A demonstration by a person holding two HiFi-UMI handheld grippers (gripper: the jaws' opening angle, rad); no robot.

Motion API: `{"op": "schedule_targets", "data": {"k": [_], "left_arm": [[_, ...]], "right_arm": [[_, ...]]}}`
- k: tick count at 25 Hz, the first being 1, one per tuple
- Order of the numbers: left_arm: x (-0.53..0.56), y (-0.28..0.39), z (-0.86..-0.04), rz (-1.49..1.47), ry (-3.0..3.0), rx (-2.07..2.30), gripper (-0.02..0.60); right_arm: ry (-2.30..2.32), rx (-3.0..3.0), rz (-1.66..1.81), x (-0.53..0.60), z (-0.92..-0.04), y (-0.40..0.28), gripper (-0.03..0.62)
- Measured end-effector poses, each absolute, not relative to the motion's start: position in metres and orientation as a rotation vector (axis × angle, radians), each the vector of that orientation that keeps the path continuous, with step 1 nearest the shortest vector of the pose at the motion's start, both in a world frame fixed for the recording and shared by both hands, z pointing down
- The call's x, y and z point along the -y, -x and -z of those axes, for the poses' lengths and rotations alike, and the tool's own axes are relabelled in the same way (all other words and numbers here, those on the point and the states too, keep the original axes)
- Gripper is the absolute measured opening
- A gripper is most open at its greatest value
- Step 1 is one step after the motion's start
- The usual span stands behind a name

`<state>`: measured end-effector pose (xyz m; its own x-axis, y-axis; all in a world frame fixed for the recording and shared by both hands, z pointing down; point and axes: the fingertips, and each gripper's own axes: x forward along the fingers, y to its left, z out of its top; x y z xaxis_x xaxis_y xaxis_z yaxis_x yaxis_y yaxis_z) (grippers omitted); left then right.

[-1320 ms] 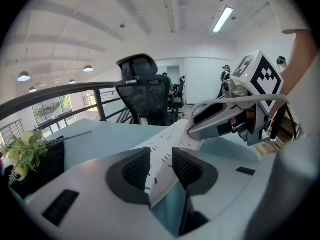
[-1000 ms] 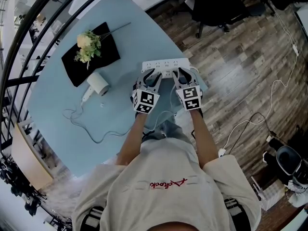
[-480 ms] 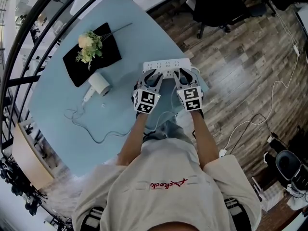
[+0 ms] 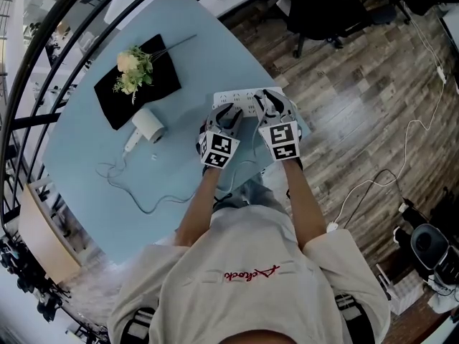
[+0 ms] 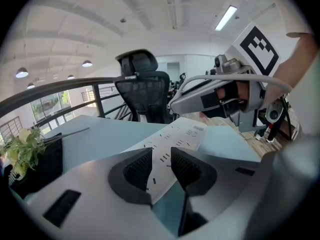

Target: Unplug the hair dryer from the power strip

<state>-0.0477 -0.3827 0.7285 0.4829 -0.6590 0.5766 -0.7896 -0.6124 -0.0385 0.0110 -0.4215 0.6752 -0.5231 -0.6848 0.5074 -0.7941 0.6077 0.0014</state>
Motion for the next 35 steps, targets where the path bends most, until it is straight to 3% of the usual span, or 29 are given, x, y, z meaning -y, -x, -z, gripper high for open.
{"op": "schedule_targets", "data": {"k": [9,12,14,25,35], "left_arm": [[0.380,0.049,-0.724,-0.792,-2.499,1.237,0.112],[0.374,0.046,-0.714,-0.748,-2.523,1.231,0.031],[0.373,0.043,-0.704,-0.717,-2.551,1.230,0.015],[0.339,0.020,-0.666,-0.526,-2.611,1.172,0.008],[0.325,0.017,-0.583,-0.392,-2.692,1.290,0.008]], "right_arm": [[-1.206,2.342,-0.424,0.400,-0.690,-0.034,0.124],[-1.226,2.348,-0.424,0.397,-0.684,-0.040,0.124],[-1.237,2.354,-0.420,0.397,-0.680,-0.042,0.124],[-1.284,2.396,-0.394,0.365,-0.646,-0.056,0.124],[-1.348,2.478,-0.272,0.333,-0.587,-0.074,0.124]]}}
